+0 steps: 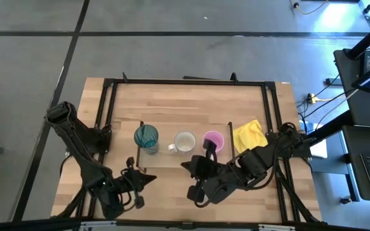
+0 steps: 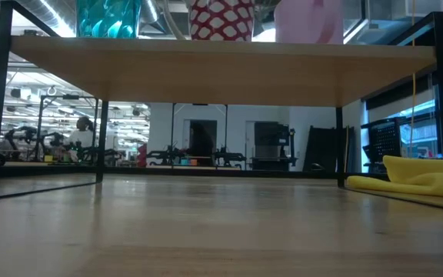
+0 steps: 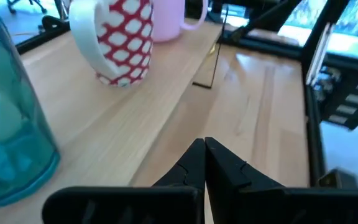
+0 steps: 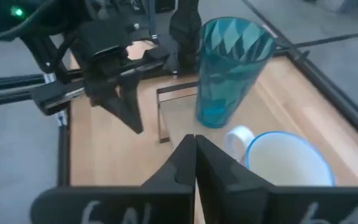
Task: Stack small to large cups/mugs on shelf
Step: Put the red cup on the shelf
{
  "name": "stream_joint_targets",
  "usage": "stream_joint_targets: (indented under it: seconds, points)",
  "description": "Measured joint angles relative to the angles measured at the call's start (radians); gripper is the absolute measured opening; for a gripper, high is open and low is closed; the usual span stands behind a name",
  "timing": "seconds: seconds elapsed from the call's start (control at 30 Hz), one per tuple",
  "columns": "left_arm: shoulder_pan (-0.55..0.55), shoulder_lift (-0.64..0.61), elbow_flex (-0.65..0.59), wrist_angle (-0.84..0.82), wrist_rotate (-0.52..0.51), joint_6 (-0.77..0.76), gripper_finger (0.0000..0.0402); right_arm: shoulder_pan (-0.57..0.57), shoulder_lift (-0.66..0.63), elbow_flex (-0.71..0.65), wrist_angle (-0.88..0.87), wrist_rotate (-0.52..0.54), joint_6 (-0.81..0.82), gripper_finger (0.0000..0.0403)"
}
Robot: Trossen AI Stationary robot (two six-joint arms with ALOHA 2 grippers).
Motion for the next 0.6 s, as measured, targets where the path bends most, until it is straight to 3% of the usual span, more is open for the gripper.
stream_joint_targets:
  seconds: [0.4,0.6]
  points:
    - [-0.001,-0.051,0.246,0.003,0.218,0.31,0.0,0.003,0.0,0.0,0.015,-0.025,0.075,0.0003]
    - [-0.017,-0.07,0.389,-0.013,0.236,0.461,0.0,0.005,0.001,0.0,0.018,-0.029,0.1,0.0003]
